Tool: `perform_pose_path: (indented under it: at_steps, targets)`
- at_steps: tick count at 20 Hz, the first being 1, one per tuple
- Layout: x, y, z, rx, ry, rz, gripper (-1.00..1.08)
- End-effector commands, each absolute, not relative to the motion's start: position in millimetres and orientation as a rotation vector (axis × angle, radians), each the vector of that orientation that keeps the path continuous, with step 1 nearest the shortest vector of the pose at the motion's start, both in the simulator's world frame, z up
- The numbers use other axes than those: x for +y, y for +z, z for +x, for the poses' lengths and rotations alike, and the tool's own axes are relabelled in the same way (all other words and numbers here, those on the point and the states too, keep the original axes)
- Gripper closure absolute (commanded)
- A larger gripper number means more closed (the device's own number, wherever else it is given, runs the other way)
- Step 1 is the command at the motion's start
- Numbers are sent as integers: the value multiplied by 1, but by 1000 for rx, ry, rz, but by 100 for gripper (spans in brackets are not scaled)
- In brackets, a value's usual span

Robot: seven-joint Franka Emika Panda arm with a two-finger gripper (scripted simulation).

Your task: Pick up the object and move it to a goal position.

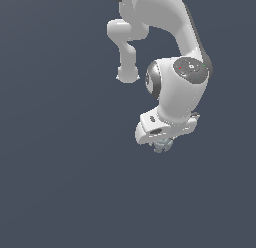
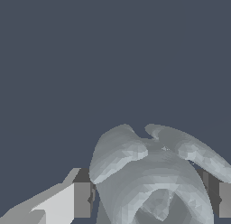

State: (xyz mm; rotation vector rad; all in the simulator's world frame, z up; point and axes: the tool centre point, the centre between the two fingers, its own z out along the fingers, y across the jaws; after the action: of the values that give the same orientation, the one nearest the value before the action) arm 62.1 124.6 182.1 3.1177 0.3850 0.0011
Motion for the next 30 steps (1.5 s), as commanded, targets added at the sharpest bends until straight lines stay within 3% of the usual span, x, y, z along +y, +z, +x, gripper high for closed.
perform_pose_path:
  at_steps: [1,15,30]
  targets:
    - [133,190,72,384,1,3118,108]
    - [169,221,117,384,0,3118,108]
    - [180,231,133,385,0,3118,108]
